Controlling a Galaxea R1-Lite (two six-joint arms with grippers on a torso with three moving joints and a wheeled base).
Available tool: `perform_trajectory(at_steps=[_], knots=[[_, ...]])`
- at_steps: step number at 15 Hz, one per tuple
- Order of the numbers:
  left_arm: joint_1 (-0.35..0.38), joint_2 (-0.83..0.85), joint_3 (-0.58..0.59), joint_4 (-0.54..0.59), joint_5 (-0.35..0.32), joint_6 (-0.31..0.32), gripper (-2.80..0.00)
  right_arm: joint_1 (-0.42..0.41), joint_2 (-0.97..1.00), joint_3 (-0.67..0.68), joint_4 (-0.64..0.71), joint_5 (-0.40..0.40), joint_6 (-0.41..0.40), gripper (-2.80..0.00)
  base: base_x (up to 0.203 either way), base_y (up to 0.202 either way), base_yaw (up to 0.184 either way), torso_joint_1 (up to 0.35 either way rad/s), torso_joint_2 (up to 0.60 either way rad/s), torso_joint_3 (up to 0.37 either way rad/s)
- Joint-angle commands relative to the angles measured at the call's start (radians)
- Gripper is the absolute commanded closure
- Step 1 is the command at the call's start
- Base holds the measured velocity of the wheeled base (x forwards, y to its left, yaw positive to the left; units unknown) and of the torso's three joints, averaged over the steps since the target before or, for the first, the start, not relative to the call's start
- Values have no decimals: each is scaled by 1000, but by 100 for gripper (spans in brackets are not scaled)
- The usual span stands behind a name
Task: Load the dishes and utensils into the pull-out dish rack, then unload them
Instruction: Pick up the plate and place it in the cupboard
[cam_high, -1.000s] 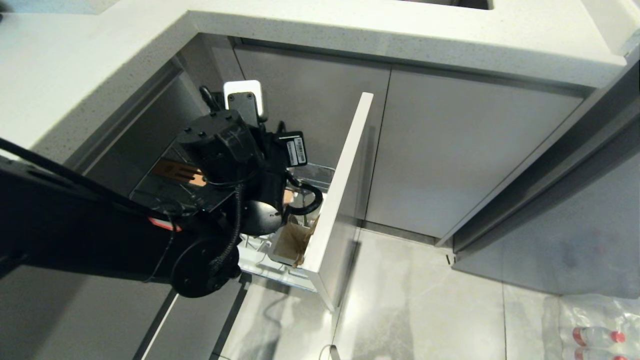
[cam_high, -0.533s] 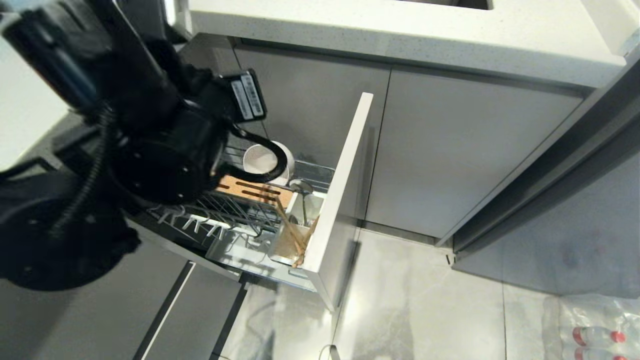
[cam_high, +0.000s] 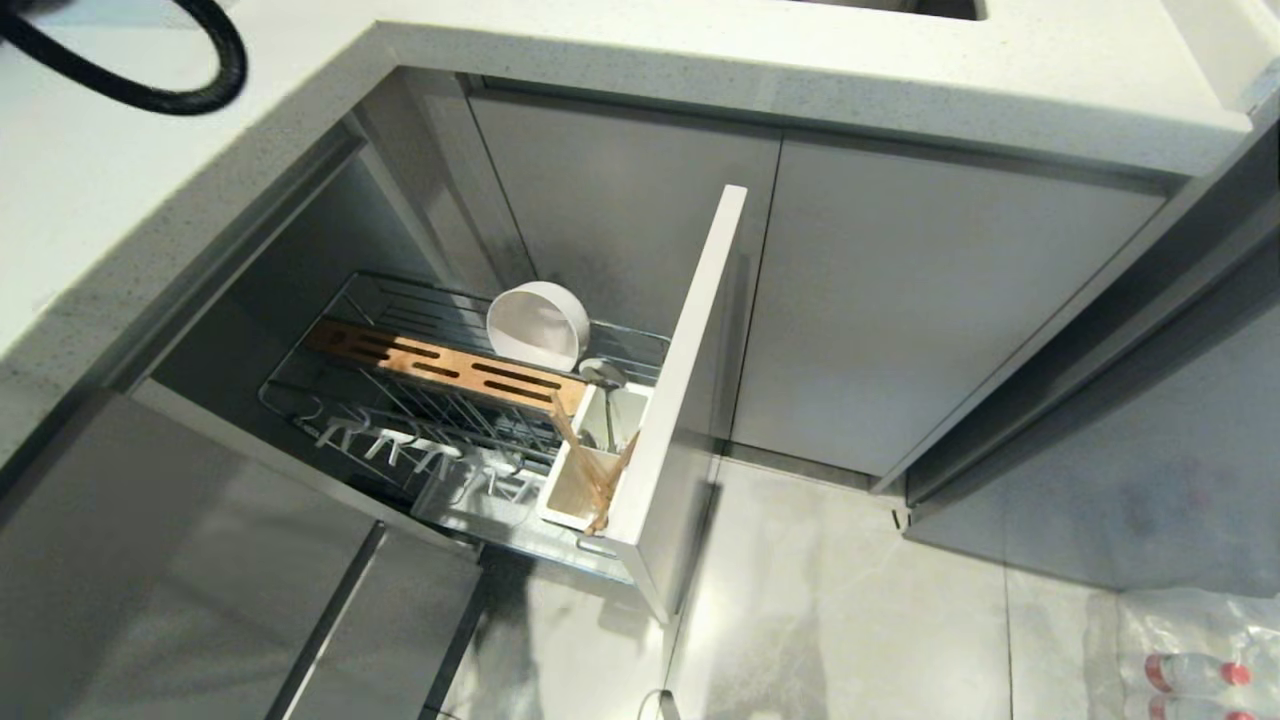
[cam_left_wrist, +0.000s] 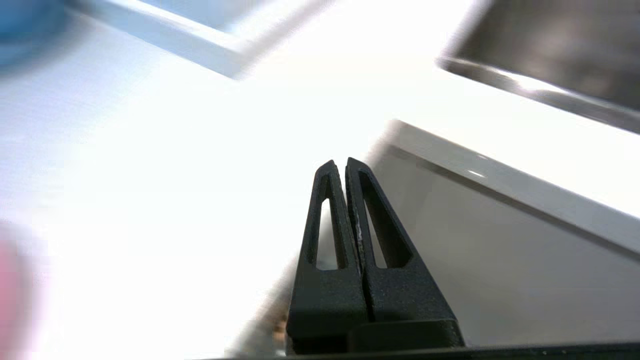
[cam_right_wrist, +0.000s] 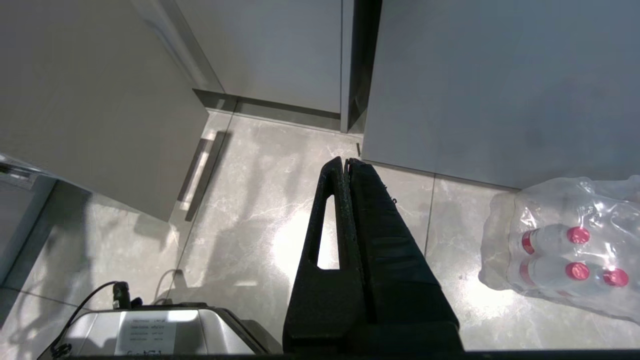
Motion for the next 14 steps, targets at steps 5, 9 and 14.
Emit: perform_trajectory(at_steps=[5, 9, 14], knots=[[293, 18, -333, 515, 5, -2, 0, 0, 1, 2, 0, 0, 0, 0, 0, 0, 0, 0, 0, 0], [459, 104, -406, 802, 9, -3, 0, 0, 1, 2, 0, 0, 0, 0, 0, 0, 0, 0, 0, 0], [565, 158, -408, 927, 17, -48, 0, 0, 1, 2, 0, 0, 0, 0, 0, 0, 0, 0, 0, 0]])
